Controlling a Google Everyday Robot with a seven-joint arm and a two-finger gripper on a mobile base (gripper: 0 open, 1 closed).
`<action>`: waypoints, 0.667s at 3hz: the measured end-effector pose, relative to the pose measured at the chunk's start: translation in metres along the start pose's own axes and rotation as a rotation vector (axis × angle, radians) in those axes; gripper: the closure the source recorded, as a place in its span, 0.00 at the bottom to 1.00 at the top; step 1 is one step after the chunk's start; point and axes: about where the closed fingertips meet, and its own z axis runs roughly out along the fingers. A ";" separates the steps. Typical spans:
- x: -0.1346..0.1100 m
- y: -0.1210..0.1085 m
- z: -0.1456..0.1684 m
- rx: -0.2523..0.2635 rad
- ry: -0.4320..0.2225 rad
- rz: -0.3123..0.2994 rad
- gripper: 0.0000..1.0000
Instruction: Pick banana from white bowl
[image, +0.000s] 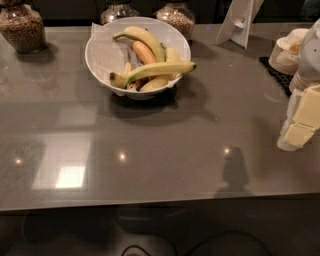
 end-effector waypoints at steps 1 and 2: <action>0.000 0.000 0.000 0.000 0.000 0.000 0.00; -0.016 -0.010 0.001 0.029 -0.064 -0.007 0.00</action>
Offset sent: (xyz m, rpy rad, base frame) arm 0.0392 0.0372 0.0108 0.1539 -0.1186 0.0504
